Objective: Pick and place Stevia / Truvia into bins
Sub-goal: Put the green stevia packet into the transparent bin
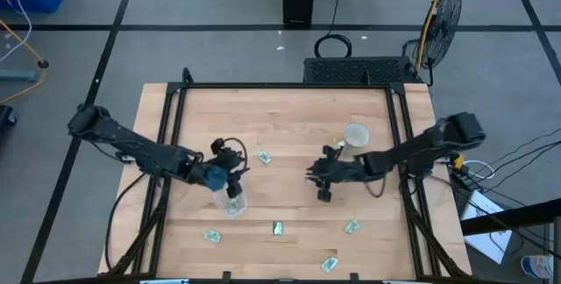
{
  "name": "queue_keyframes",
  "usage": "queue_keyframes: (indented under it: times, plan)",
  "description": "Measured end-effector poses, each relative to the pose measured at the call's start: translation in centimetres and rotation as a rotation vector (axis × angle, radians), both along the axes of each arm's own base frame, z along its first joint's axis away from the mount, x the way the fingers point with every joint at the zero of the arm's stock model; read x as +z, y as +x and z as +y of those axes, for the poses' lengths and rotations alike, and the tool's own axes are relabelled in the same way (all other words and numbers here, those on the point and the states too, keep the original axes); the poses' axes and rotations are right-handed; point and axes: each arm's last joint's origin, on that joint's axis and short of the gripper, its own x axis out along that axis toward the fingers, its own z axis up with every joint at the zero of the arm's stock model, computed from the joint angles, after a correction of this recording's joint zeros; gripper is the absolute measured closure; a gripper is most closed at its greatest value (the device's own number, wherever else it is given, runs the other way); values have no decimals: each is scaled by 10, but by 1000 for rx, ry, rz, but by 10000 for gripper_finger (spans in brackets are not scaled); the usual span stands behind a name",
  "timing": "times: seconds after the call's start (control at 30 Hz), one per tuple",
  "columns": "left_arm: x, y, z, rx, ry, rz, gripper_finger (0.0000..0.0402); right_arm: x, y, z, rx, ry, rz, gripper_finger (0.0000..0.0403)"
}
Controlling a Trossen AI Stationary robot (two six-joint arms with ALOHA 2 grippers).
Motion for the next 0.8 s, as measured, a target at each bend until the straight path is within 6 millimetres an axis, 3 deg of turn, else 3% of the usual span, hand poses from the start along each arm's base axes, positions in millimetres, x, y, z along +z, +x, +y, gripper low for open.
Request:
queue_keyframes:
  times: [0.2, 0.8]
  plan:
    - [-1, 3, 12, 31, 16, 15, 250, -21, 5, -10, -136, 39, 135, 277]
    - [-1, 4, 11, 8, -6, 17, 250, -21, -6, -13, -202, 162, 231, 277]
